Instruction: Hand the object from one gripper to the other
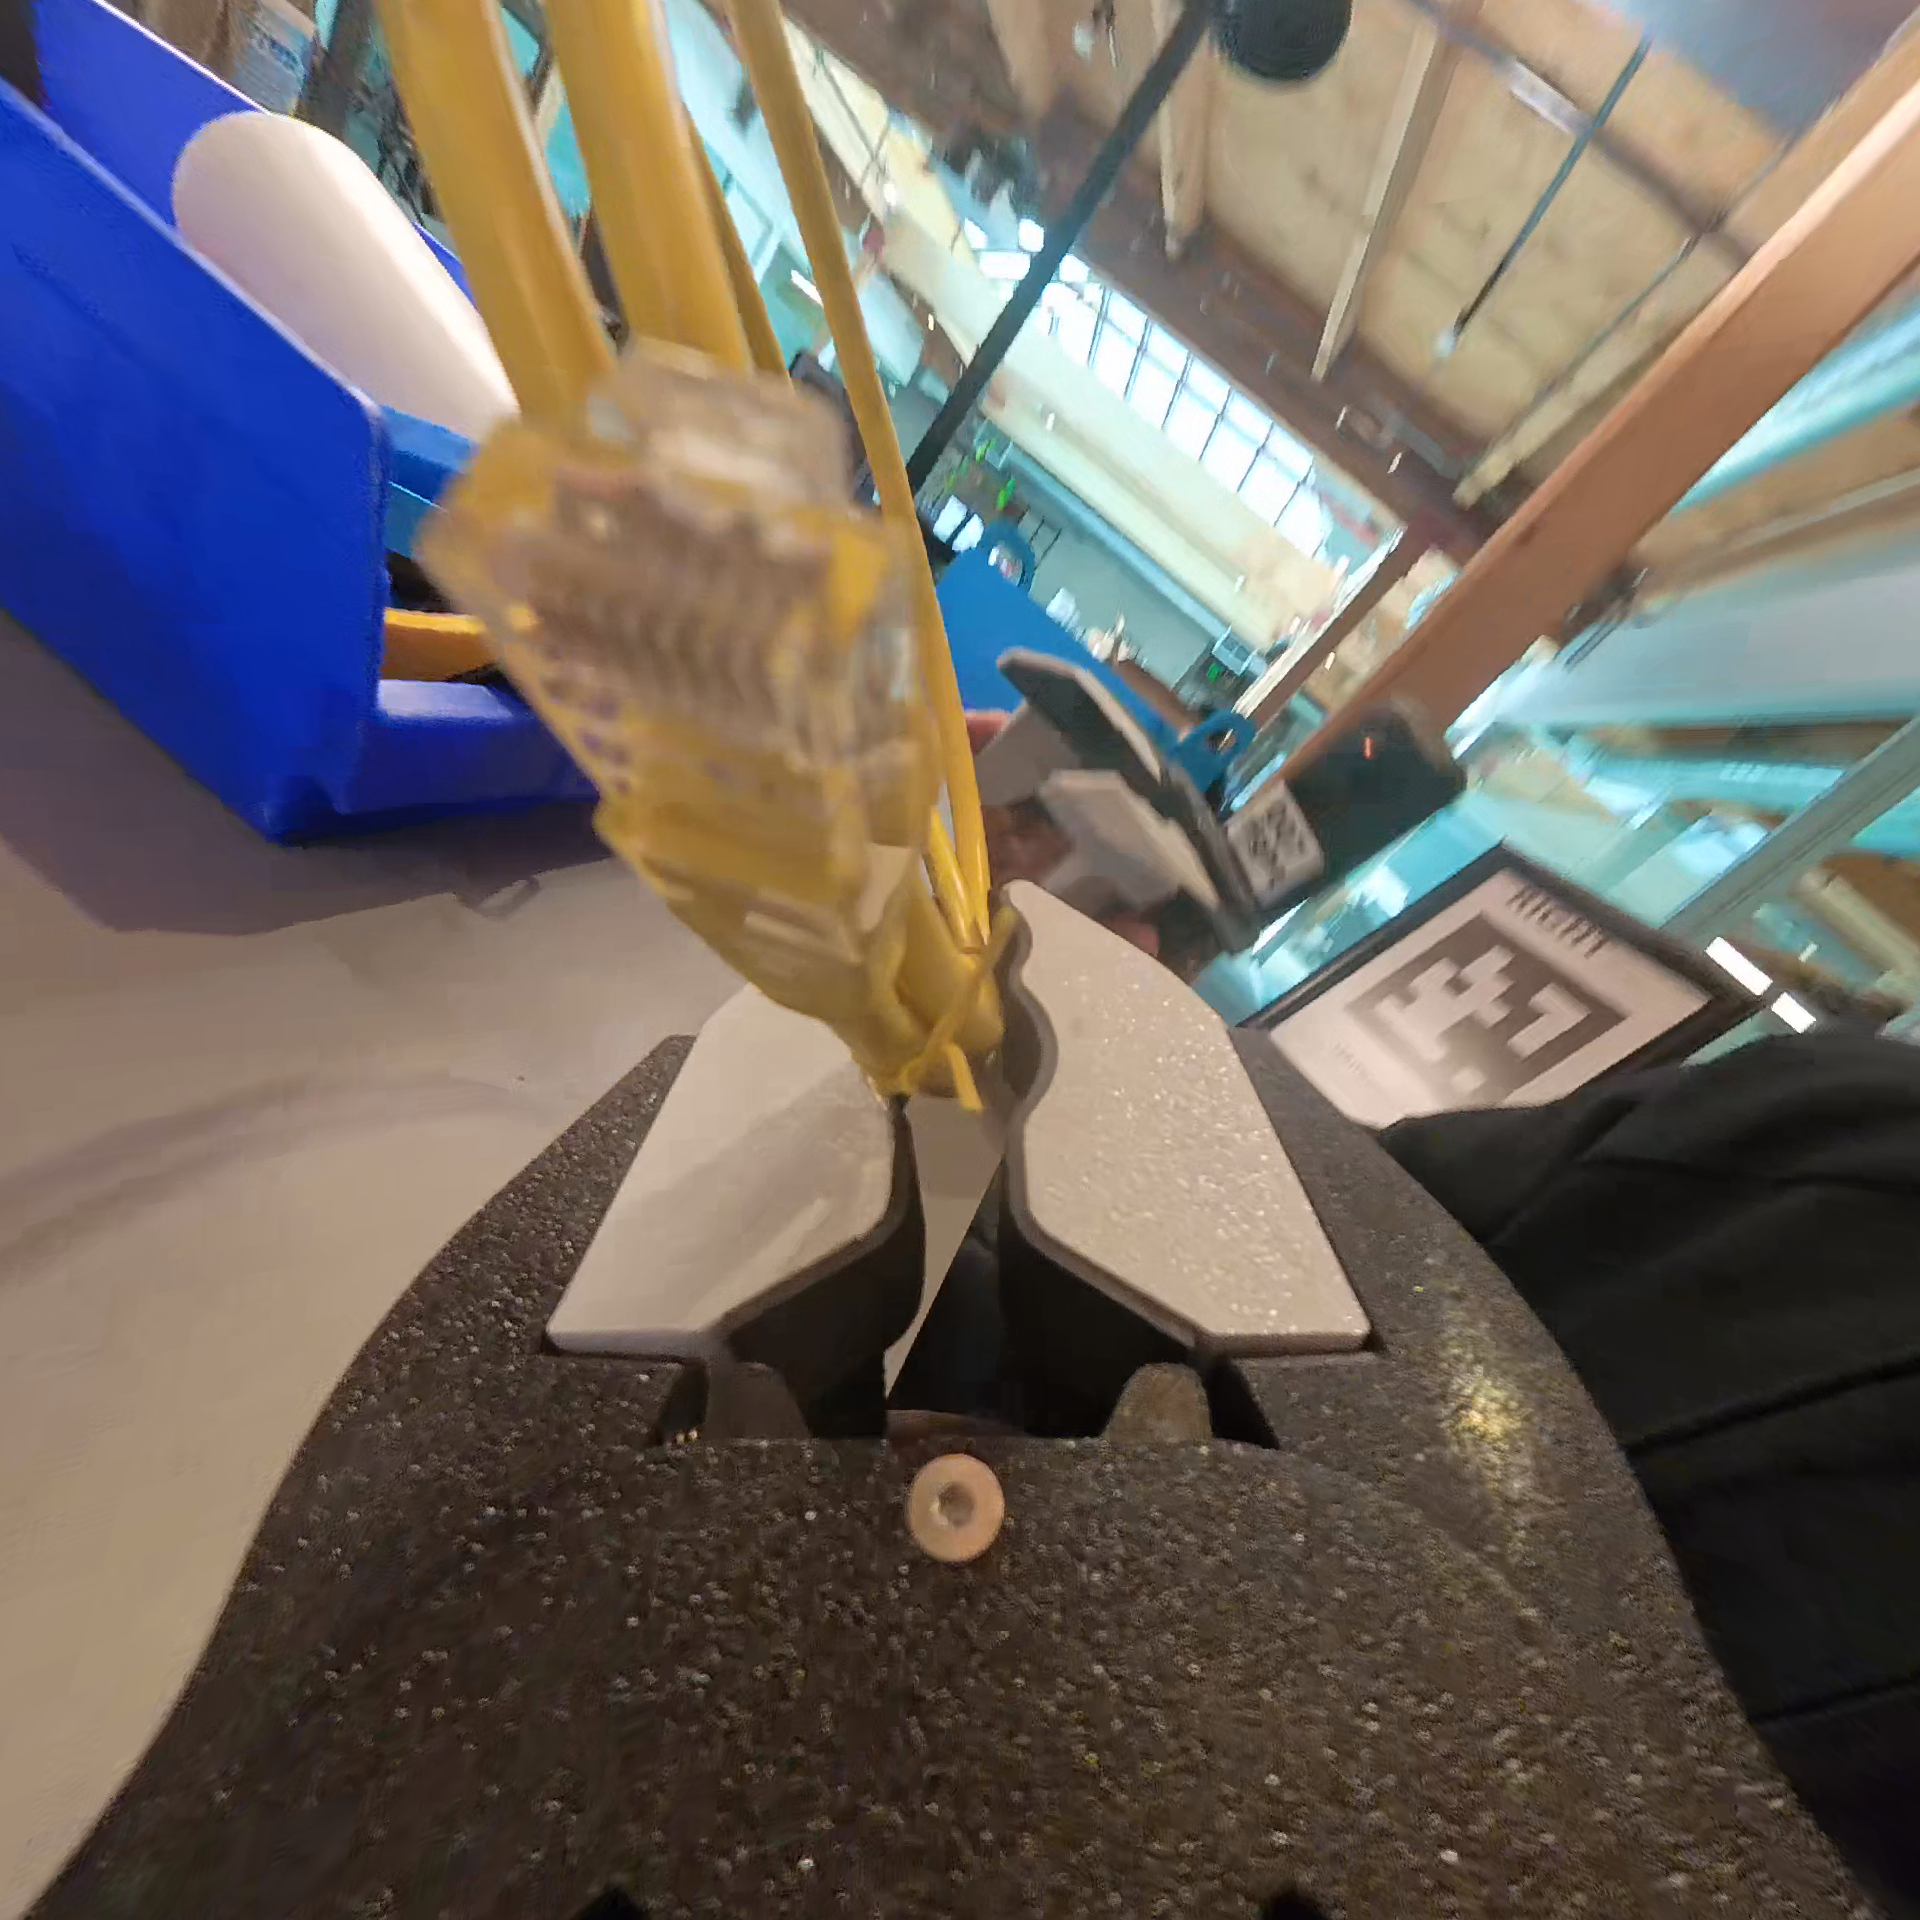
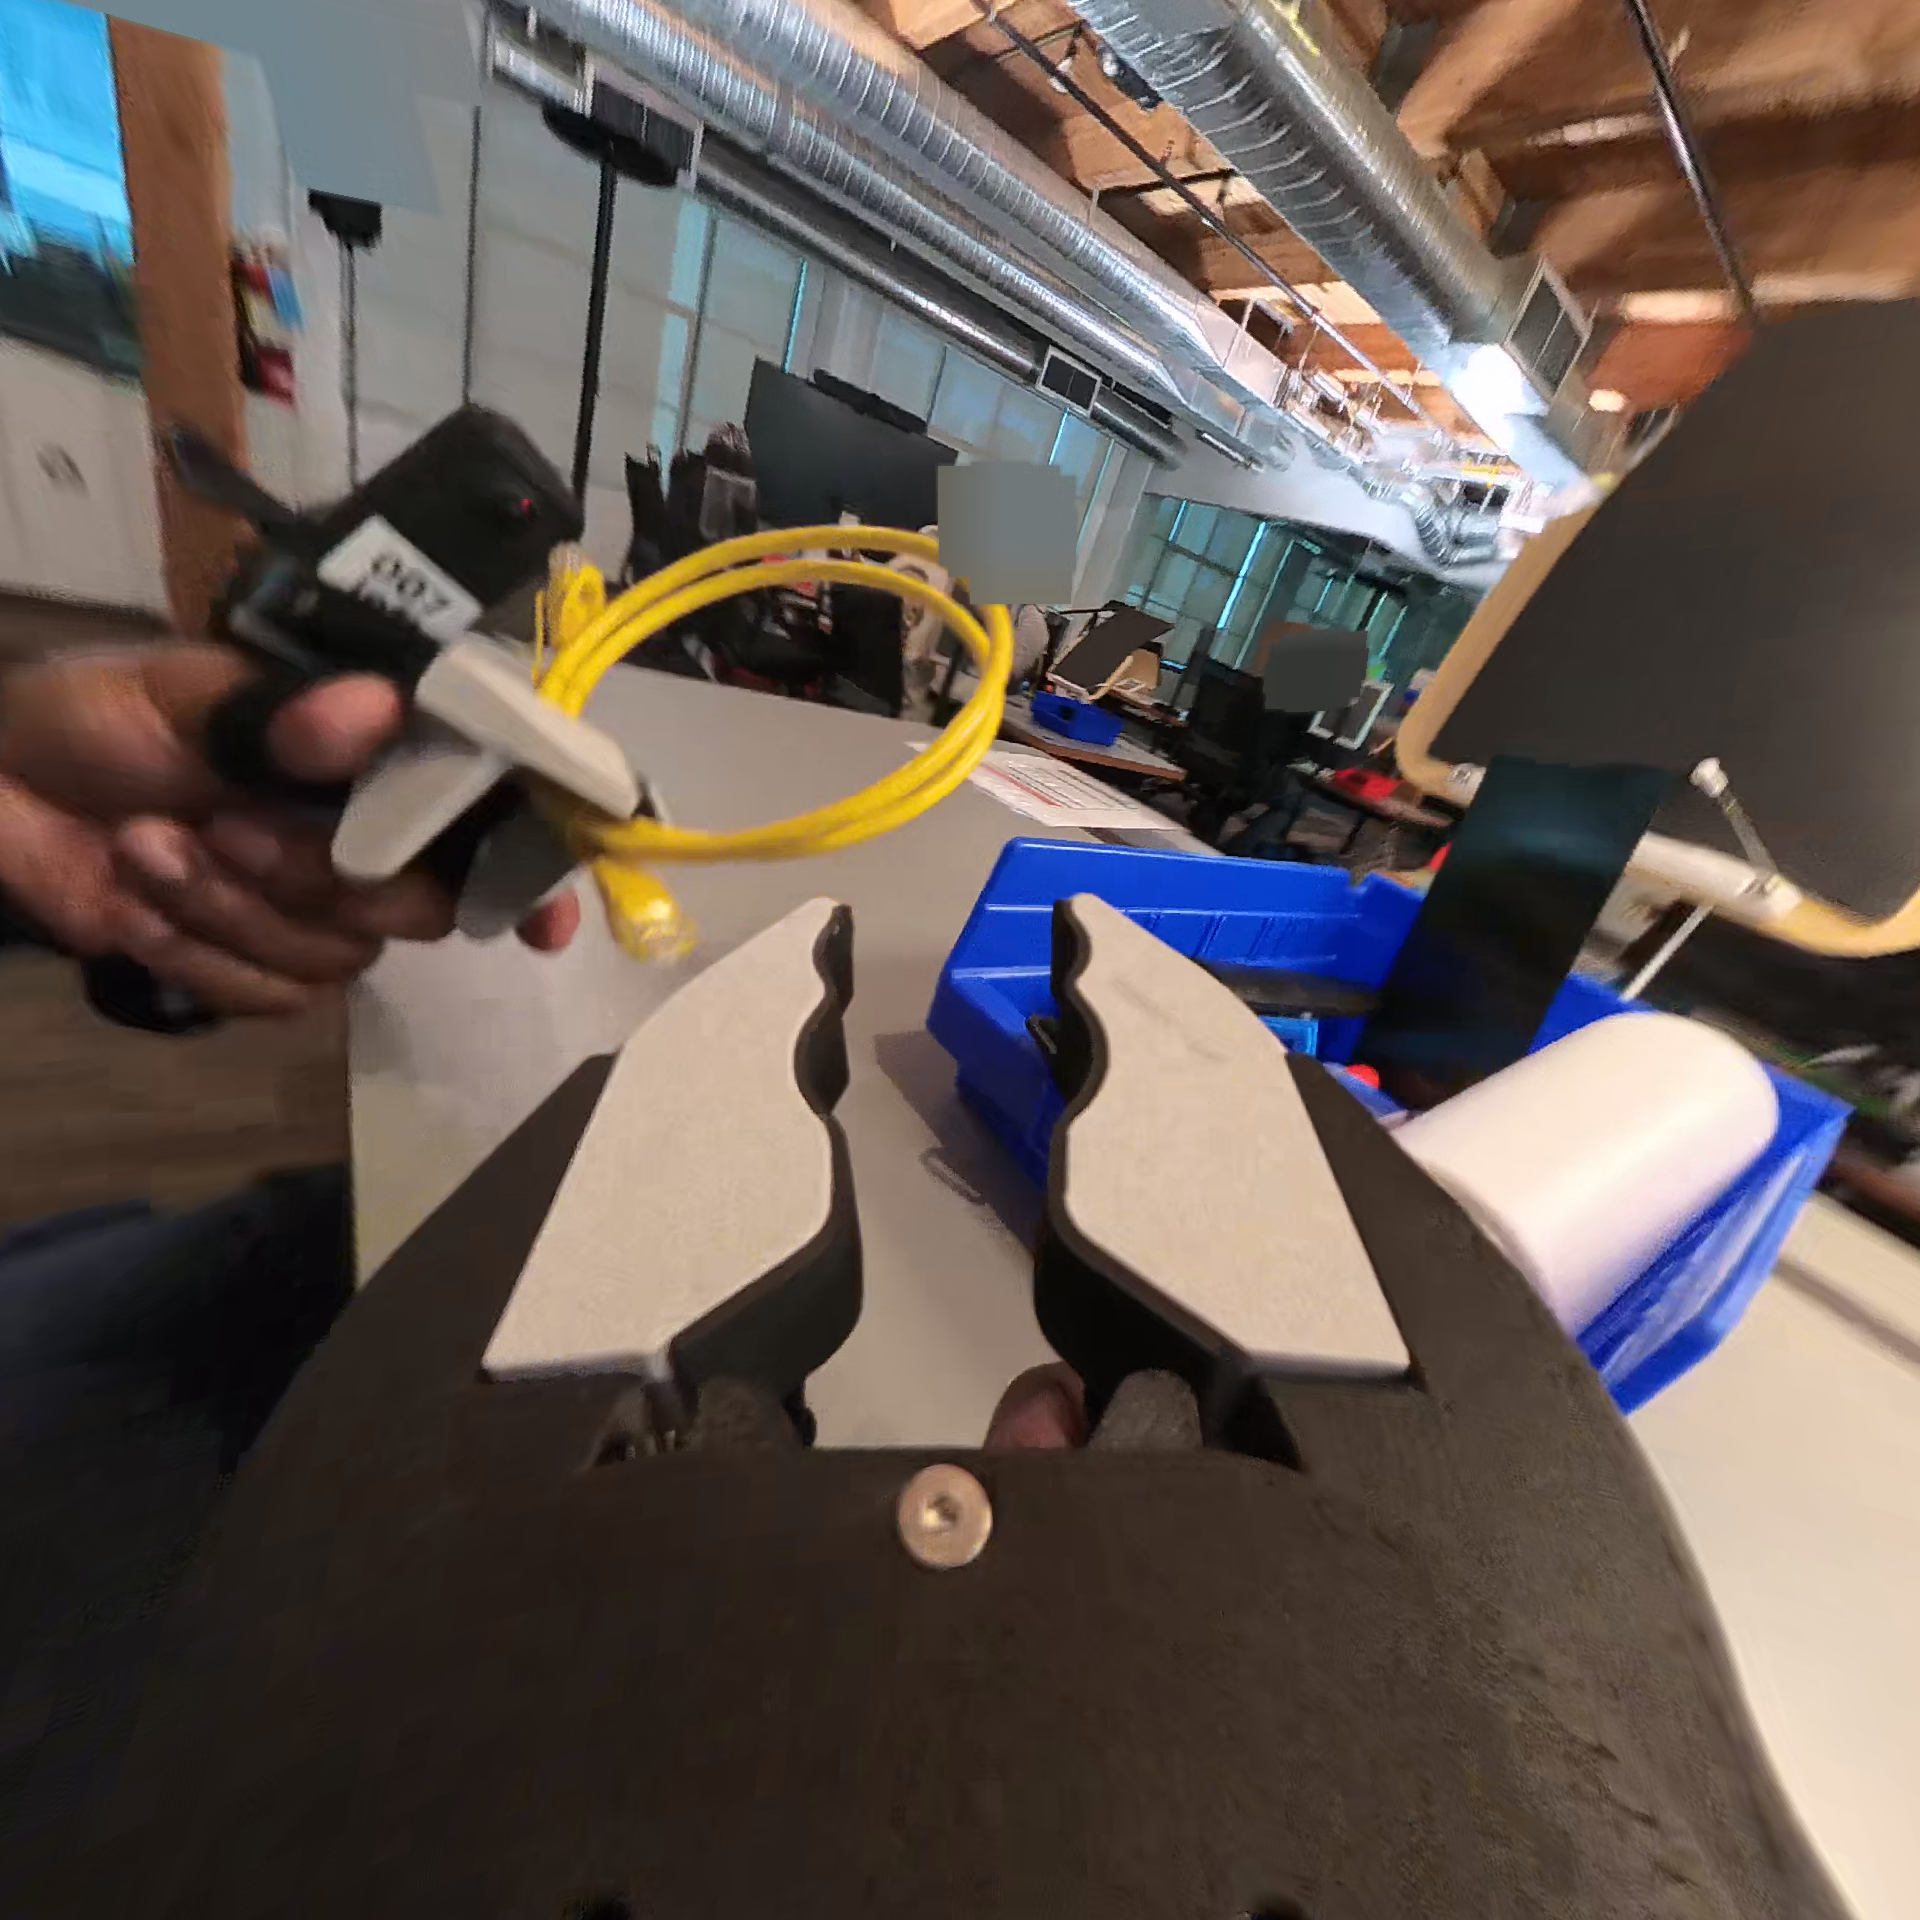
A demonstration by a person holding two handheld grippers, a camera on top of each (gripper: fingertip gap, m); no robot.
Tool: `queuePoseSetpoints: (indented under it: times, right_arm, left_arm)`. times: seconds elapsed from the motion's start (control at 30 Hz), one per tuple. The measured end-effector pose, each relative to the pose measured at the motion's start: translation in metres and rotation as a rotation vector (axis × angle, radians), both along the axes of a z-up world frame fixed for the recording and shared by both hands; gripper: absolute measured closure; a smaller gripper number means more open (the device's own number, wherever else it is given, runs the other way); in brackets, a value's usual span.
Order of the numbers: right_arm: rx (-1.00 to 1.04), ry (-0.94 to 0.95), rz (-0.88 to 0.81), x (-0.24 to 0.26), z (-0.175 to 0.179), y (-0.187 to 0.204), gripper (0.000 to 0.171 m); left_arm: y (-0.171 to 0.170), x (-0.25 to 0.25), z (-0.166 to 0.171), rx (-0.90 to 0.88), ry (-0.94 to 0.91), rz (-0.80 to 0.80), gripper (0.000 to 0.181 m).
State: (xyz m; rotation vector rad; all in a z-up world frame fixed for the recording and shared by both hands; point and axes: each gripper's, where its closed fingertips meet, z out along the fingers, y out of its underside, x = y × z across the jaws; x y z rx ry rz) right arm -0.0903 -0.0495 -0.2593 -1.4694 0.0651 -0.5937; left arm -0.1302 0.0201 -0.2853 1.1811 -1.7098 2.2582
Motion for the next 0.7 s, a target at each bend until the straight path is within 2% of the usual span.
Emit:
queuePoseSetpoints:
  times: [0.2, 0.3, 0.4, 0.53, 0.63, 0.7]
  right_arm:
    - [-0.306, -0.527, -0.151, -0.027, -0.03, 0.029, 0.119]
    - [-0.388, -0.704, -0.25, -0.026, -0.037, 0.034, 0.112]
    - [-0.399, -0.797, -0.322, -0.025, -0.034, 0.033, 0.109]
    - [-0.427, -0.885, -0.368, -0.026, -0.035, 0.033, 0.113]
    - [-0.477, -0.938, -0.408, -0.023, -0.04, 0.034, 0.121]
    - [-0.506, -0.933, -0.445, -0.017, -0.042, 0.032, 0.135]
  left_arm:
    - [0.005, 0.009, 0.003, -0.206, 0.132, 0.02, 0.17]
    - [-0.005, 0.007, 0.005, -0.247, 0.157, -0.007, 0.17]
    - [-0.018, 0.006, 0.001, -0.237, 0.18, -0.011, 0.17]
    - [-0.036, 0.007, -0.006, -0.217, 0.219, 0.009, 0.17]
    - [-0.048, 0.006, -0.011, -0.171, 0.22, 0.034, 0.17]
    - [-0.055, 0.005, -0.013, -0.126, 0.206, 0.053, 0.17]
